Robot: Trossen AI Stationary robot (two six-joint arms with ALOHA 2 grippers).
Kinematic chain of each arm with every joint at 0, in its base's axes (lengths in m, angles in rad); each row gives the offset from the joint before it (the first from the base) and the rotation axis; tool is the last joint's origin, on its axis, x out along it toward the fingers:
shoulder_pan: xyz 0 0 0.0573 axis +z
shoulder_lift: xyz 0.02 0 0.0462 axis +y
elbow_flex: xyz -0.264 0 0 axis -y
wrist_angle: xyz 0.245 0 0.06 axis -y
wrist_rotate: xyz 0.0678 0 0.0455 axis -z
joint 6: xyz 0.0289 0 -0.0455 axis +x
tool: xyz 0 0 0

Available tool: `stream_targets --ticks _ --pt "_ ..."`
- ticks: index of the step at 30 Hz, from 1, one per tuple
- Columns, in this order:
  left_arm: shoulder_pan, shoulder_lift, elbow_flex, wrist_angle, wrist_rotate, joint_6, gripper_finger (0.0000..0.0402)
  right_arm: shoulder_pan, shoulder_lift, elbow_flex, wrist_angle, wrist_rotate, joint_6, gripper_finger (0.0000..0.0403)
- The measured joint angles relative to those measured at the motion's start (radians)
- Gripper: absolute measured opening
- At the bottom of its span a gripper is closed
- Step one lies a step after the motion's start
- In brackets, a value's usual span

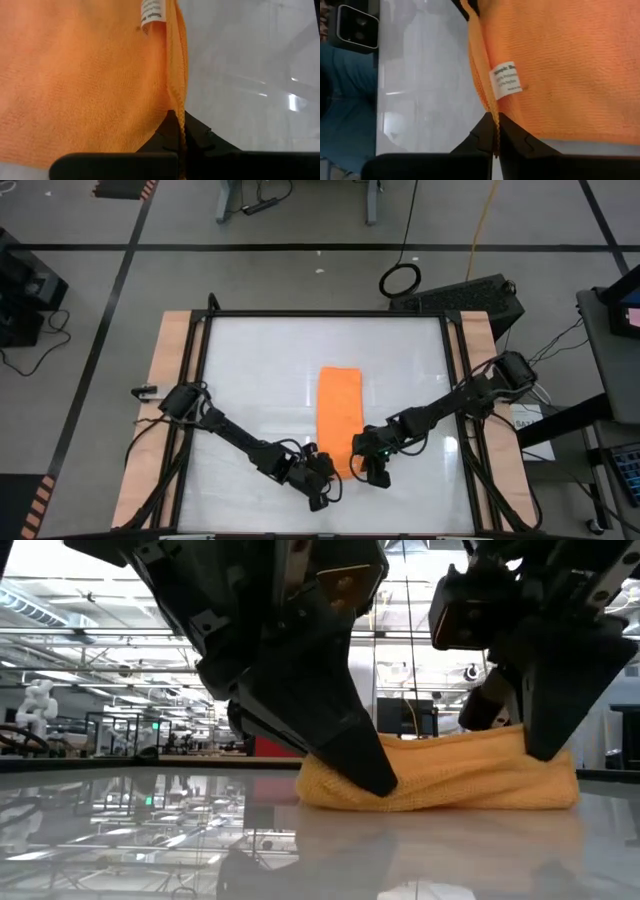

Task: Roll towel
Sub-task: Roll the towel

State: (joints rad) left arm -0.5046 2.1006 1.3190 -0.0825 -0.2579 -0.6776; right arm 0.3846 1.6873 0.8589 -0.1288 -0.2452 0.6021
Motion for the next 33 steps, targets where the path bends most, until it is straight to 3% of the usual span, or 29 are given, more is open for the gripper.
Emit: stream_targets --ticks 16,29,33 --pt "0.025 -0.001 0.0 -0.008 -0.004 -0.023 0.0002 -0.015 0.003 -0.055 0.0 0.013 -0.028 0.002" --pt "0.046 -0.001 -0.001 0.023 0.118 -0.023 0.0002 0.015 -0.06 -0.058 -0.017 0.014 -0.172 0.0163" --pt "0.056 -0.001 -0.001 0.065 0.162 -0.023 0.0002 0.062 -0.102 -0.058 -0.024 0.113 -0.248 0.0197"
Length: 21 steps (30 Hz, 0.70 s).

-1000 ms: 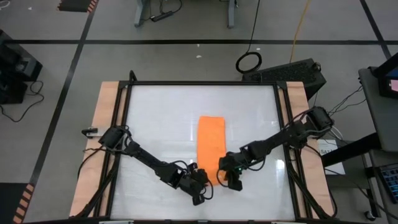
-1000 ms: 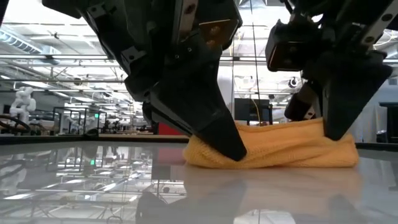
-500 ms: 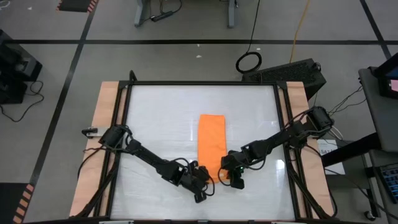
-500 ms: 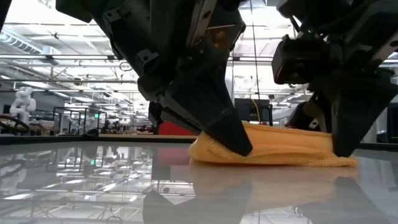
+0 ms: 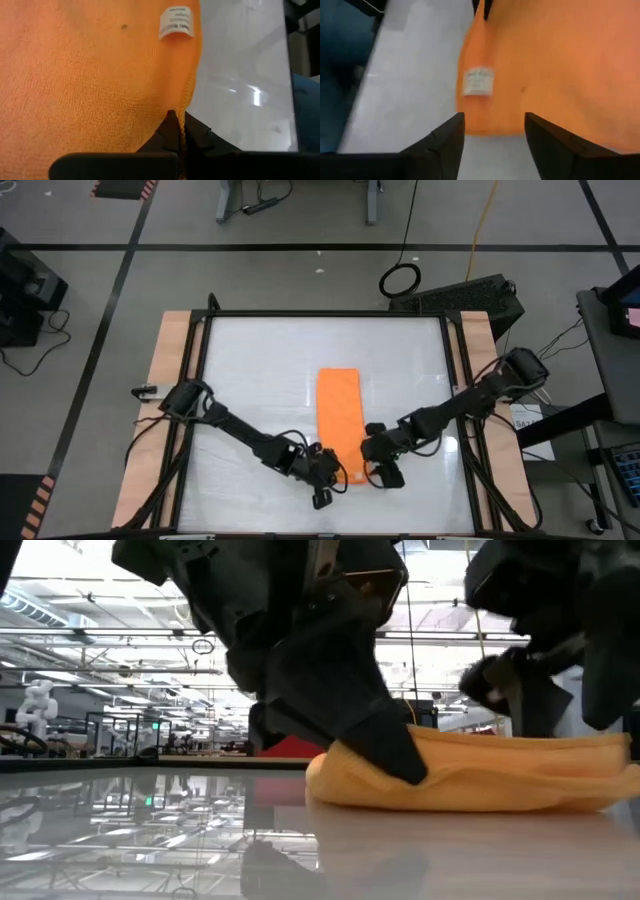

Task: Roll towel
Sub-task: Roll the towel

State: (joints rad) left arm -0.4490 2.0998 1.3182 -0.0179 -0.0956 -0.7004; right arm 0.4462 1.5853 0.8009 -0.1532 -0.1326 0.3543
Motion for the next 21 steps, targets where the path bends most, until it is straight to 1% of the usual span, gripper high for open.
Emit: stream_targets --ticks 4,7,10,16,18,21 --pt "0.015 0.0 0.0 0.011 0.029 0.0 0.0002 0.09 -0.009 0.0 0.001 0.176 -0.105 0.0211" --pt "0.025 0.0 0.0 0.011 0.047 0.001 0.0002 0.16 -0.004 0.0 0.007 0.27 -0.162 0.0212" --pt "0.034 0.0 0.0 0.011 0.064 0.002 0.0002 0.224 -0.001 0.0 0.003 0.354 -0.172 0.0212" --pt "0.038 0.0 0.0 0.034 0.101 0.003 0.0002 0.321 0.0 0.0 0.004 0.579 -0.187 0.0212" --pt "0.038 0.0 0.0 0.045 0.106 0.002 0.0002 0.335 0.013 0.0 0.013 0.617 -0.189 0.0212" --pt "0.041 0.0 0.0 0.05 0.115 -0.001 0.0002 0.351 0.05 0.001 0.029 0.63 -0.19 0.0212"
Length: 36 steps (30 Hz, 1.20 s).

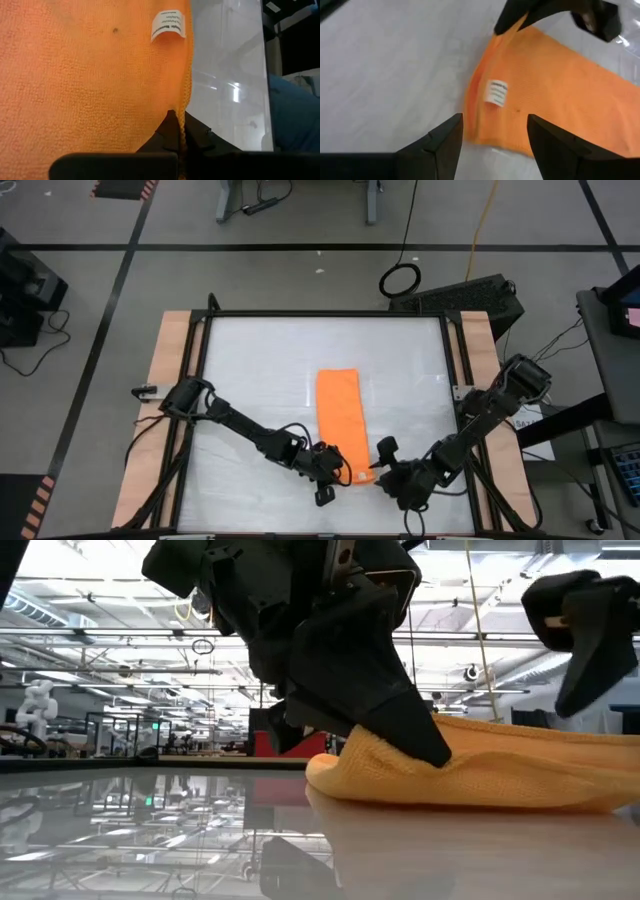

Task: Roll towel
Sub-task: Roll the towel

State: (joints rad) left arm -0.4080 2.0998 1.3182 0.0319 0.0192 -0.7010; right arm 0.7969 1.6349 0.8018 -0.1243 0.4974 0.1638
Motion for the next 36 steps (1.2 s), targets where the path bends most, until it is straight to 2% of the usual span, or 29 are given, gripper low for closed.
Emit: stream_targets --ticks 3,11,15,20,29,33,36 --pt "0.0 0.0 0.0 0.008 0.004 -0.001 0.0002 0.015 0.058 0.0 0.028 0.01 -0.001 0.0212" --pt "0.002 0.0 0.0 0.008 0.02 -0.02 0.0002 0.059 0.177 0.003 0.116 0.181 -0.006 0.0212" --pt "0.002 0.0 0.0 0.012 0.027 -0.025 0.0002 0.065 0.196 0.004 0.128 0.227 0.005 0.0203" --pt "0.003 0.0 0.0 0.013 0.035 -0.026 0.0002 0.064 0.197 0.003 0.141 0.228 -0.003 0.0153" --pt "0.003 0.0 0.0 0.012 0.064 -0.018 0.0002 0.063 0.198 0.001 0.156 0.224 0.011 0.0017" --pt "0.004 0.0 0.0 0.013 0.084 0.01 0.0005 0.055 0.196 -0.001 0.153 0.191 0.06 0.0008" --pt "0.0 -0.008 0.0 0.011 0.085 0.058 0.0027 0.041 0.193 -0.001 0.161 0.14 0.13 0.0003"
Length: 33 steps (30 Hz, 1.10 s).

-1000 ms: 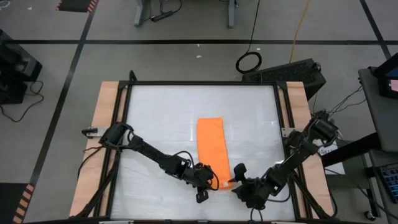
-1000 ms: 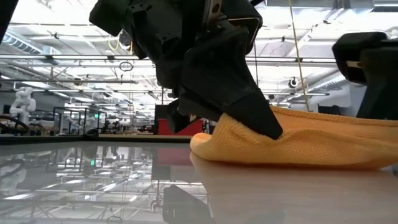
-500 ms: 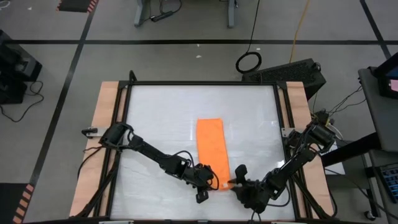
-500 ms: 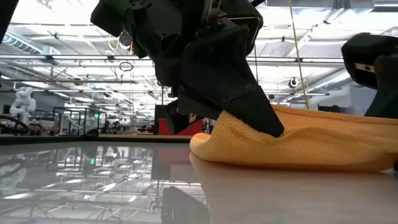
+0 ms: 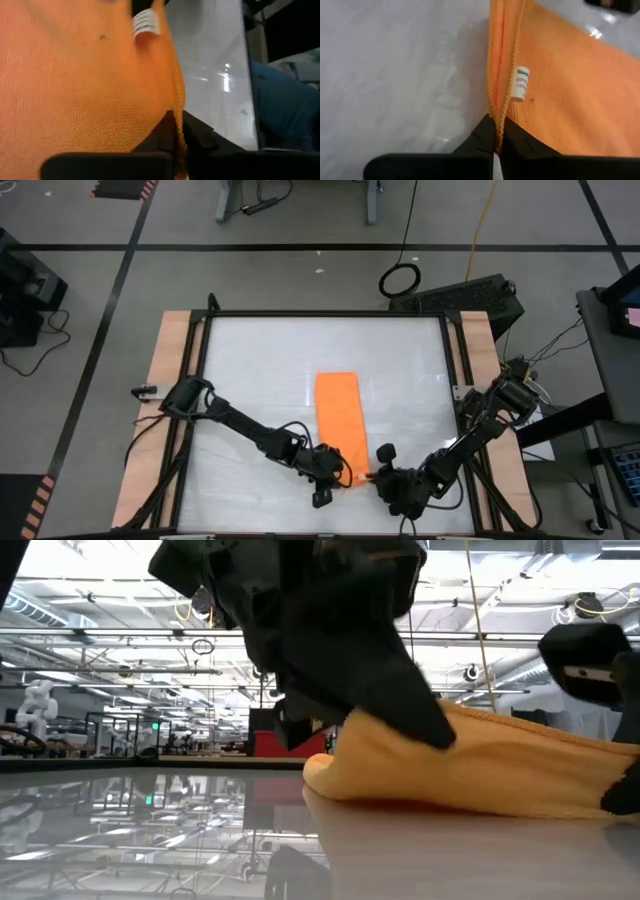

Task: Roll towel
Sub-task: Roll the towel

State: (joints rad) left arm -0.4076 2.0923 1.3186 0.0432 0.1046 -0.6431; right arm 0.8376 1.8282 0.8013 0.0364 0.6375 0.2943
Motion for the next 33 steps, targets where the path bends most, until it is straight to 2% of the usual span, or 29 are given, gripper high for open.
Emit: stream_targets --ticks 8,11,14,18,26,29,33 --pt "-0.004 -0.119 0.001 -0.065 0.015 0.155 0.0138 -0.048 -0.045 0.0 -0.003 -0.168 0.114 0.0002" --pt "-0.018 -0.17 0.001 -0.128 -0.017 0.236 0.0167 -0.064 -0.07 0.0 -0.004 -0.22 0.131 0.0001" --pt "-0.055 -0.2 0.002 -0.227 -0.113 0.305 0.0182 -0.085 -0.086 0.0 -0.004 -0.257 0.156 0.0001" --pt "-0.125 -0.197 0.001 -0.257 -0.237 0.381 0.0185 -0.112 -0.103 0.001 0.0 -0.308 0.208 0.0001" --pt "-0.281 -0.103 0.001 -0.176 -0.568 0.598 0.0186 -0.153 -0.11 0.0 0.004 -0.365 0.251 0.0" --pt "-0.323 -0.04 0.001 -0.108 -0.65 0.682 0.0186 -0.167 -0.11 0.001 0.006 -0.384 0.274 0.0" --pt "-0.342 0.023 0.001 -0.066 -0.761 0.694 0.0192 -0.178 -0.11 0.001 0.011 -0.403 0.29 0.0"
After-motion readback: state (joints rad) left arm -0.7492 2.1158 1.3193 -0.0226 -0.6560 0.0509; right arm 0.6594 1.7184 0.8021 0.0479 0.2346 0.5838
